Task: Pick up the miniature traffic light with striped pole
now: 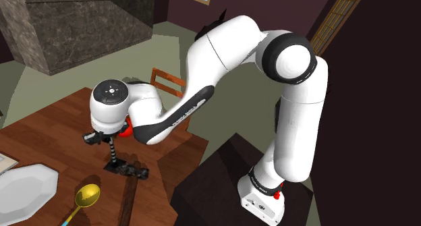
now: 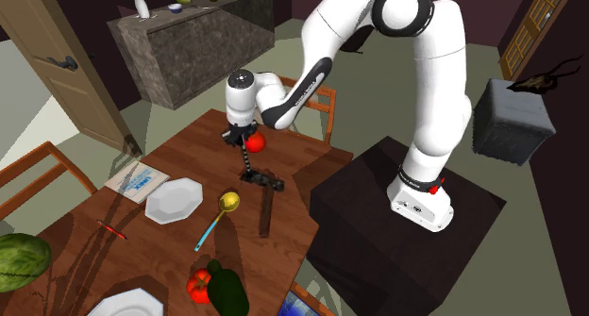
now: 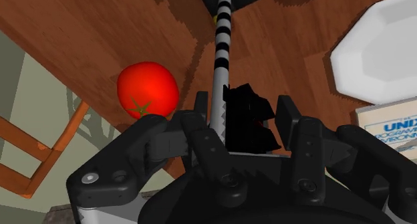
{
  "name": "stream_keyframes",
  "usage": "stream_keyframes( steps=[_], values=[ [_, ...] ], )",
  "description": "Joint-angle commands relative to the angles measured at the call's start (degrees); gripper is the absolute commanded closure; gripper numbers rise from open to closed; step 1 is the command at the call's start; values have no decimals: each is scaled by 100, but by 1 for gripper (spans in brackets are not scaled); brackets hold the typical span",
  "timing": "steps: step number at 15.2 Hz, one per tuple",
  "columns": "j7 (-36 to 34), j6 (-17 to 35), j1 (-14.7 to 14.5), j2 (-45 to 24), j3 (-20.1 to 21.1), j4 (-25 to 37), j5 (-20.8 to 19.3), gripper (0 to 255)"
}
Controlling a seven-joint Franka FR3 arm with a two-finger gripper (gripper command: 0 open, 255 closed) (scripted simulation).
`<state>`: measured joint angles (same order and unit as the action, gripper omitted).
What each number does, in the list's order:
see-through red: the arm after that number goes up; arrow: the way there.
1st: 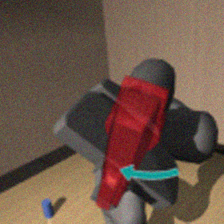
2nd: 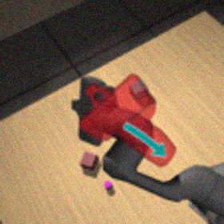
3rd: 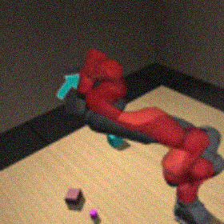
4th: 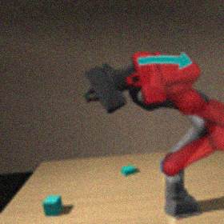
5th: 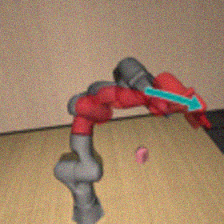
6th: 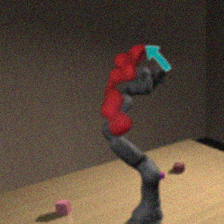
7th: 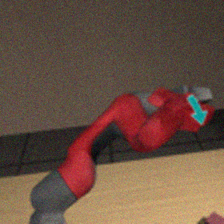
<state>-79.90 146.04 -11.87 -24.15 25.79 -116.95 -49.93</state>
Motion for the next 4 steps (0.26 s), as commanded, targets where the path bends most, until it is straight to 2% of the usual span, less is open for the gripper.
stream_keyframes(
  steps=[1, 4],
  values=[
    [135, -79, 56, 119, 79, -7, 152, 255],
    [209, -121, 86, 184, 120, -11, 236, 255]
  ],
)
